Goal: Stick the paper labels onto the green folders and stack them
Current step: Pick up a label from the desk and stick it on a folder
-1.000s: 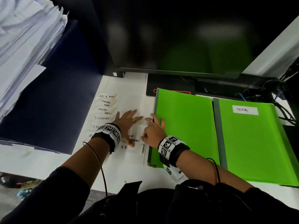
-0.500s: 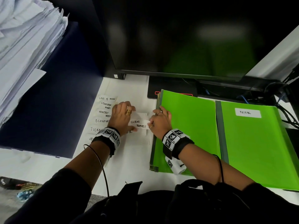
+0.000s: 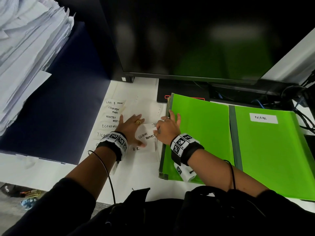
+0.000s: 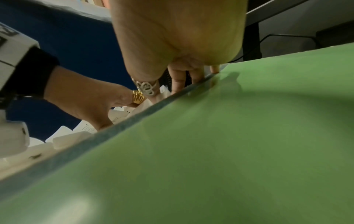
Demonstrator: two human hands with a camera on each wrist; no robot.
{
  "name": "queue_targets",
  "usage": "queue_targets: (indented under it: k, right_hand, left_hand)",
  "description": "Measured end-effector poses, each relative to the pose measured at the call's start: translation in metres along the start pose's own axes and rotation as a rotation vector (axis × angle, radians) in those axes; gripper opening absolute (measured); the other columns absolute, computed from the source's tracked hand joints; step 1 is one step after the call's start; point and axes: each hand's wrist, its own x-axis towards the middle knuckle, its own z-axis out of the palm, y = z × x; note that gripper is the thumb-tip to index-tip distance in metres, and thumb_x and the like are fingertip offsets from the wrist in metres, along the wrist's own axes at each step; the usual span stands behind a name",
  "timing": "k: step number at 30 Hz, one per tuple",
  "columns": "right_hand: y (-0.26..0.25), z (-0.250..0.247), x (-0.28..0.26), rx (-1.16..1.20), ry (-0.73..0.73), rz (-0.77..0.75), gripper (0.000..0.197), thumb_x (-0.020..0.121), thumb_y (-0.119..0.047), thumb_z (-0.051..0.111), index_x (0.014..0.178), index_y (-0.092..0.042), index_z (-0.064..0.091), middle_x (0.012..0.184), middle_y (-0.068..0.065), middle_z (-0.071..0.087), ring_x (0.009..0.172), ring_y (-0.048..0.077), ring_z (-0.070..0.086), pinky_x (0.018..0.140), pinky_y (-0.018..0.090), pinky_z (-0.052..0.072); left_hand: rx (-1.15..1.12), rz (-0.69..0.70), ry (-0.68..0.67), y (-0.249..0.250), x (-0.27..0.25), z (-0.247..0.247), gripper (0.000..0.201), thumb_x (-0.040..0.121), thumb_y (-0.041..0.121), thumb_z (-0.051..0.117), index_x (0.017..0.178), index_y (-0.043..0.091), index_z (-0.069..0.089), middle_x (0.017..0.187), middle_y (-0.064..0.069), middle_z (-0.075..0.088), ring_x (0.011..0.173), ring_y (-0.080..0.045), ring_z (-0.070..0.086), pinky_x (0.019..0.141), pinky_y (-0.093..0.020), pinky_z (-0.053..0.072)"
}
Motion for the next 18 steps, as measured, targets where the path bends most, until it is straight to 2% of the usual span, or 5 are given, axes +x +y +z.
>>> queue_targets:
  k: [5, 9, 12, 14, 18]
  right_hand:
    - [-0.011, -0.001, 0.004, -0.04, -0.035, 0.019, 0.036, 0.086, -0.043, 0.055, 0.114, -0.02, 0.061, 0.121, 0.007, 0.063, 0.145, 0.034, 0.002, 0.112, 0.055, -0.013]
    - [-0.009, -0.003, 0.001, 0.08, 0.007, -0.015, 0.018, 0.088, -0.028, 0.057, 0.1, -0.023, 0.069, 0.137, -0.001, 0.053, 0.146, 0.026, 0.004, 0.111, 0.055, -0.015]
    - [-0.011, -0.002, -0.001, 0.237, 0.001, -0.06, 0.01, 0.084, -0.024, 0.061, 0.088, -0.019, 0.068, 0.127, -0.002, 0.06, 0.144, 0.024, 0.018, 0.113, 0.05, -0.012]
    - [-0.012, 0.0, 0.002, 0.357, 0.004, -0.103, 0.003, 0.081, -0.019, 0.065, 0.083, -0.017, 0.067, 0.118, 0.001, 0.064, 0.138, 0.021, 0.034, 0.115, 0.043, -0.004]
    - [-0.013, -0.007, 0.003, 0.556, 0.003, -0.254, 0.005, 0.076, -0.001, 0.067, 0.075, 0.003, 0.067, 0.132, 0.018, 0.056, 0.135, 0.018, 0.041, 0.118, 0.035, 0.005]
  left_hand:
    - [0.009, -0.016, -0.021, 0.005, -0.004, 0.002, 0.116, 0.065, 0.066, 0.069, 0.152, 0.023, 0.006, 0.159, 0.007, -0.007, 0.147, -0.013, -0.007, 0.114, -0.055, -0.012]
    - [-0.035, -0.033, 0.028, 0.006, -0.01, 0.004, 0.119, 0.065, 0.065, 0.069, 0.151, 0.026, -0.004, 0.159, 0.005, -0.003, 0.147, -0.016, -0.004, 0.112, -0.058, -0.013]
    - [-0.04, -0.05, 0.082, 0.006, -0.013, 0.008, 0.122, 0.063, 0.069, 0.067, 0.149, 0.03, -0.01, 0.159, -0.001, 0.002, 0.147, -0.02, 0.002, 0.107, -0.063, -0.013]
    - [-0.034, -0.065, 0.112, 0.006, -0.014, 0.011, 0.123, 0.063, 0.073, 0.064, 0.149, 0.028, -0.012, 0.159, -0.005, 0.003, 0.147, -0.021, 0.006, 0.105, -0.063, -0.015]
    - [-0.117, -0.077, 0.171, 0.009, -0.017, 0.016, 0.129, 0.062, 0.07, 0.067, 0.147, 0.025, -0.02, 0.159, -0.003, -0.005, 0.146, -0.017, 0.012, 0.107, -0.058, -0.018]
